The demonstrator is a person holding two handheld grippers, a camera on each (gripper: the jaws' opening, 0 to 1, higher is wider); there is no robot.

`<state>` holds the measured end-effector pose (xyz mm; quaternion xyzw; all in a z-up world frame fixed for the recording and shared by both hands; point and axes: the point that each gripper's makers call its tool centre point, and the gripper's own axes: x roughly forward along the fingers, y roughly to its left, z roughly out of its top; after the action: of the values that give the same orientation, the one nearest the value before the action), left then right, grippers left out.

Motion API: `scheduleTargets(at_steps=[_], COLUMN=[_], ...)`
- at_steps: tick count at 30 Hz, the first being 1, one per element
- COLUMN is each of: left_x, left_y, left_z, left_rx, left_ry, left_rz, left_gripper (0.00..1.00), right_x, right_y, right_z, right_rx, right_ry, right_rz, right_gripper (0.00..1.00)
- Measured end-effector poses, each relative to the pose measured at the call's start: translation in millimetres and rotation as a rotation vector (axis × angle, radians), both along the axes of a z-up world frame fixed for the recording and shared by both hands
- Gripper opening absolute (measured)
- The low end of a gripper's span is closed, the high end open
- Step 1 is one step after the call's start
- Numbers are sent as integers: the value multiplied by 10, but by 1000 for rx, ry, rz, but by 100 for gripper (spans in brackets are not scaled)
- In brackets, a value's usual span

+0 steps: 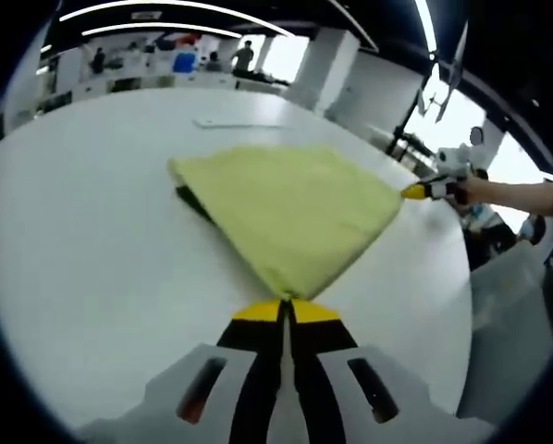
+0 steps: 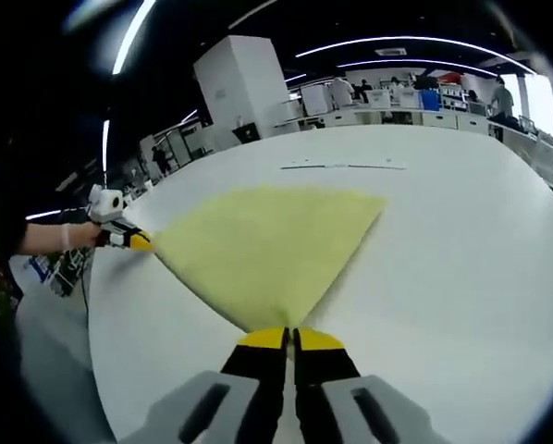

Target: Fold the garment on the visible template until the final outline fits inside the template.

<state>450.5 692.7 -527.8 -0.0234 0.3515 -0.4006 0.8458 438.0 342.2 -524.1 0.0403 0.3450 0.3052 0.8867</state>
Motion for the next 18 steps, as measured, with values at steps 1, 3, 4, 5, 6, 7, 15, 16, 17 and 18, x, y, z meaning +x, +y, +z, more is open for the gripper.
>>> scheduleTargets(at_steps=[1,3,4,5,6,7,15,16,17,18], left_x=[-7,-22,-40,-51,-51,-78,-439,-485,-518,-555], left_y=[8,76,58,54,73,65,51,53,60,70], left_z=[8,2,21,33,29,30,6,11,12,12], left_rx=[-2,12,7,-3,-5,0,25,26,26,25], left_ry=[2,-4,-4,2,2,-1,14,15,17,21], left_rz=[-1,-11,-12,-9,-10,-19,-72,-77,-77,-77], left_gripper=[0,0,0,0,0,0,0,0,0,0], right_x=[3,4,2,-3,-8,-24,-286,-326,-374,-425], right_y=[-17,-31,-39,-37,-36,-24,-20,-19,-17,-9], right_z=[-3,6,6,8,11,19,58,58,55,54], right_rx=[-1,-4,-6,0,3,3,13,19,22,24], right_ry=[1,-1,0,4,6,9,19,22,26,28], right_rz=[-3,-4,-7,-8,-9,-8,-2,-2,-1,3], right_gripper=[0,0,0,0,0,0,0,0,0,0])
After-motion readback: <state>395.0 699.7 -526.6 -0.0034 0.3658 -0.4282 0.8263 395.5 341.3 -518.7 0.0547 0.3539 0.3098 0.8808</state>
